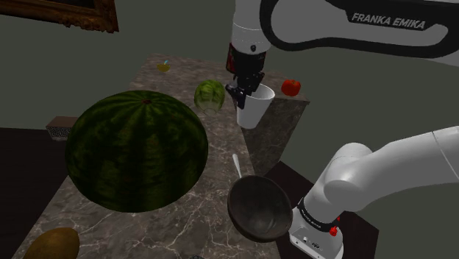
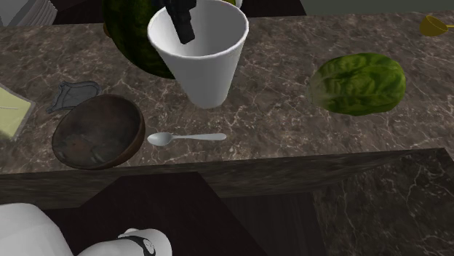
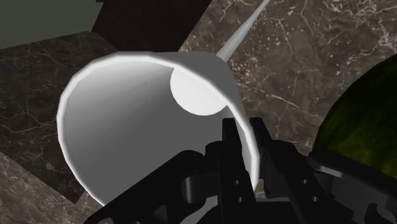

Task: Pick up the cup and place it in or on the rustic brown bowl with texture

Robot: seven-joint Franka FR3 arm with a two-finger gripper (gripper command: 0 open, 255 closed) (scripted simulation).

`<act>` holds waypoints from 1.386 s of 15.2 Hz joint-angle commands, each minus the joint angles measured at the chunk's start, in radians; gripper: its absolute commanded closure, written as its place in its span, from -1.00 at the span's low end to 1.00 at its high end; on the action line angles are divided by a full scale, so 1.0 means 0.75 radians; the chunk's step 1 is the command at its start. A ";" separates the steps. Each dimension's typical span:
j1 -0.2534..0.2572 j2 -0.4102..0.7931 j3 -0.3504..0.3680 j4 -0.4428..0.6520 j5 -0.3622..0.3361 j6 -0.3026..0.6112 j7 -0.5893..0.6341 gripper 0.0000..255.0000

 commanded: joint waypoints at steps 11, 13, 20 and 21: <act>0.152 -0.218 0.227 0.009 0.228 -0.234 0.292 1.00; 0.171 -0.235 0.271 0.033 0.269 -0.271 0.348 1.00; 0.212 -0.271 0.383 0.040 0.372 -0.298 0.478 1.00; 0.215 -0.277 0.387 0.019 0.376 -0.283 0.478 1.00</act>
